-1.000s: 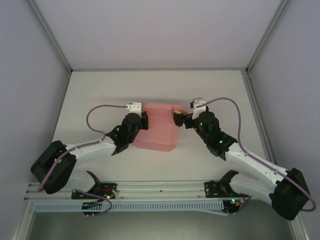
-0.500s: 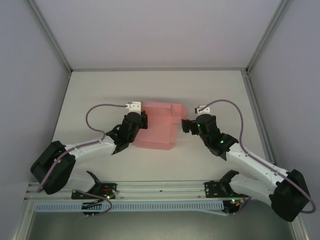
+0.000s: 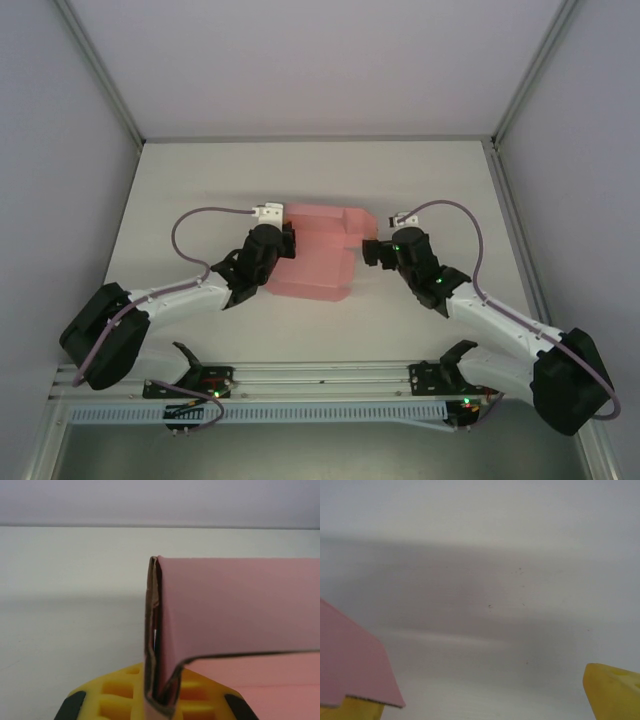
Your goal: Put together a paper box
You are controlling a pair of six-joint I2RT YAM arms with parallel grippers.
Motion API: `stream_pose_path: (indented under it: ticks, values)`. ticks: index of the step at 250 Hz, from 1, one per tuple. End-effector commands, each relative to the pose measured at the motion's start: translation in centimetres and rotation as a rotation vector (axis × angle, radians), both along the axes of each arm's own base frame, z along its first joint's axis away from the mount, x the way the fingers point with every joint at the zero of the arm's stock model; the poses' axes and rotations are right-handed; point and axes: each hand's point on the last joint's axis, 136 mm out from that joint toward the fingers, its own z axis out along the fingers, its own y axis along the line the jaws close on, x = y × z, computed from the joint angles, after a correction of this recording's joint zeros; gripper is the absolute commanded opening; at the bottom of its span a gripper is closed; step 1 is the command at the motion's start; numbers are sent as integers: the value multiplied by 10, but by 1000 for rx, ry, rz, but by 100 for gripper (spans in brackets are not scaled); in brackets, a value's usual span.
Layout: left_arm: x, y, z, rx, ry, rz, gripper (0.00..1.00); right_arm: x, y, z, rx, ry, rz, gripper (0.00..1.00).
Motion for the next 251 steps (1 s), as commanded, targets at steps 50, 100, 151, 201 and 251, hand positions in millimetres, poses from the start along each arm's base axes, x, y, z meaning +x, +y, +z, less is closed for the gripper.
stream_pose_path:
  ticks: [50, 100, 151, 201, 251]
  values:
    - [-1, -13, 12, -31, -25, -51, 0, 6, 18, 22, 95, -103, 72, 100]
    - [-1, -13, 12, -32, -28, -56, 0, 3, 18, 19, 69, -94, 98, 100]
    - [0, -21, 10, -51, -13, -73, 0, 0, 71, 22, 188, -77, 335, 100]
    - [-1, -23, 8, -71, -2, -83, 0, 16, 85, 27, 150, -133, 304, 100]
    - [-1, -21, 8, -82, 5, -68, 0, 22, 77, 40, 39, -266, 163, 100]
